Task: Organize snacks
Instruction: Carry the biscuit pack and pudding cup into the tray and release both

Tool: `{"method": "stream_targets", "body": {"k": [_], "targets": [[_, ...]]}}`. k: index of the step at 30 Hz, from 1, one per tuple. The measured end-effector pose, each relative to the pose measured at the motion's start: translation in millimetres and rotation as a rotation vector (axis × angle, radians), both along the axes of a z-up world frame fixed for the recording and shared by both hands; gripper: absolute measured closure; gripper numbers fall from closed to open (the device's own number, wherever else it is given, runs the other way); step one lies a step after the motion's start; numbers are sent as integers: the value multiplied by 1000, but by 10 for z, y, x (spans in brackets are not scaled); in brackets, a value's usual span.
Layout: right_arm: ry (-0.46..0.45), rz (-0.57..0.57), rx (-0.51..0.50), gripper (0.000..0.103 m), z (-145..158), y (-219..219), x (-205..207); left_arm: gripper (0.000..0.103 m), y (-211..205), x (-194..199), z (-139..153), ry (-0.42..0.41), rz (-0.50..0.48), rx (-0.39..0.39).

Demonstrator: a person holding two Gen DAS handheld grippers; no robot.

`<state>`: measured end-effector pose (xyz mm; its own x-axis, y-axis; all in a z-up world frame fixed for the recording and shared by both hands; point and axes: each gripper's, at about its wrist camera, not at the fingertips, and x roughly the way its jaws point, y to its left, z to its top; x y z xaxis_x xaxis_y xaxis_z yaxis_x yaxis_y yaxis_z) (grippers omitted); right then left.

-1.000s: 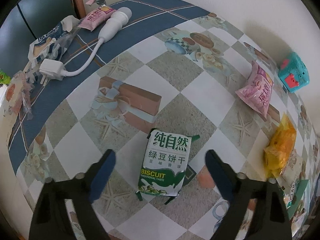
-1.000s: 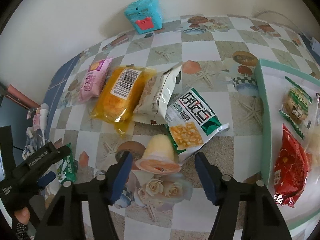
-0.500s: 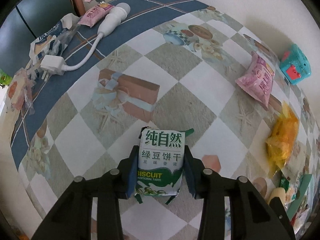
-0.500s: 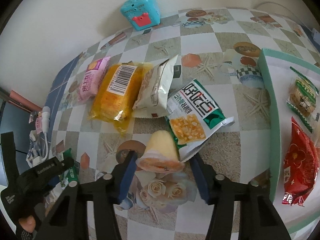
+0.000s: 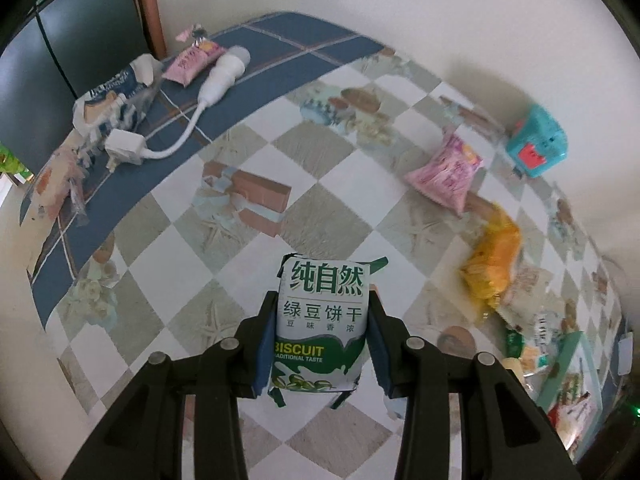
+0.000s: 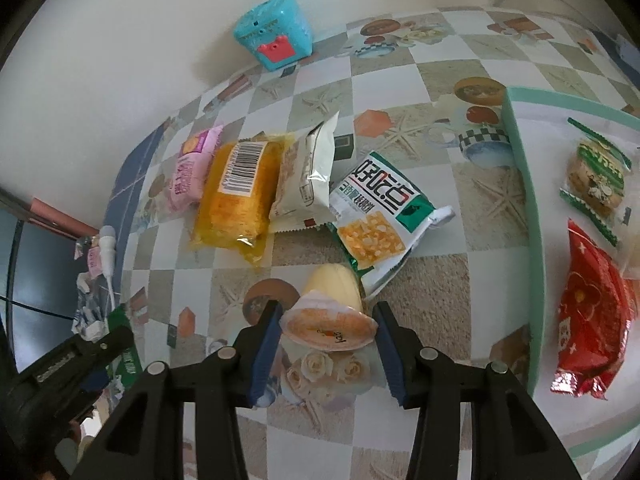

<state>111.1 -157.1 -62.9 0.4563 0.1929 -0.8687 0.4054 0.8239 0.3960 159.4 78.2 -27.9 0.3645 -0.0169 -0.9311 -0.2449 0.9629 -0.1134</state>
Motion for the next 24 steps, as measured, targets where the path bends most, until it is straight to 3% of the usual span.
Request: {"method": "stream_targets", "body": {"k": [9,14,24], "targets": [[-77,-61,26,54,370,-179,-288,61,-134,-181,274,-56,-33,-41],[-116,-105,-8,54,614,-306,-484,61,-296,-285,449,-98,-74,-58],[-88,-294,-95,54,861,-915,-990,61,-801,-474,675,-146,-189,-87]]}}
